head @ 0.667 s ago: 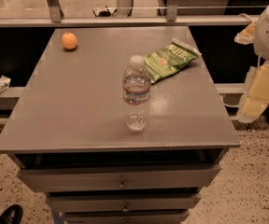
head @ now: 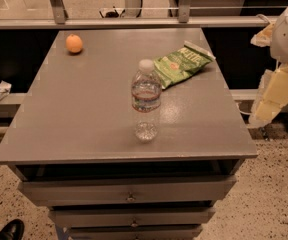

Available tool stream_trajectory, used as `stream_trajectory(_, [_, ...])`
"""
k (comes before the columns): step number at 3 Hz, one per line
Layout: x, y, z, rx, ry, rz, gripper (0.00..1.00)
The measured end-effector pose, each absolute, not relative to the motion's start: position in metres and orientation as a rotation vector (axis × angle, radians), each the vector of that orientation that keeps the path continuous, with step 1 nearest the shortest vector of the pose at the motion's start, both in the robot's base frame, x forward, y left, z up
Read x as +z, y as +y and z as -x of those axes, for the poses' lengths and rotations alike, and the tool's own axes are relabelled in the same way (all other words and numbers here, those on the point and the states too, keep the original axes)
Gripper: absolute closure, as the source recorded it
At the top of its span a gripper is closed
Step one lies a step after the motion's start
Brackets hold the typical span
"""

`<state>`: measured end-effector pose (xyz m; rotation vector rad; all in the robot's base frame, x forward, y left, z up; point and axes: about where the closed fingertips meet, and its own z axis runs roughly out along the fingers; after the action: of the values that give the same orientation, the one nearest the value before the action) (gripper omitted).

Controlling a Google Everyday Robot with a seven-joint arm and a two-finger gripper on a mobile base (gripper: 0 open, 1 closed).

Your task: Pick green jalapeno chip bag

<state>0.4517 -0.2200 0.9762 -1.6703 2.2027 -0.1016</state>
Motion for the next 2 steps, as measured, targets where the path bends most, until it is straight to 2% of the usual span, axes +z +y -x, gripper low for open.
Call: stream_trajectory(2, [0.908, -0.216, -0.588, -0.026, 2.151, 1.451, 0.0])
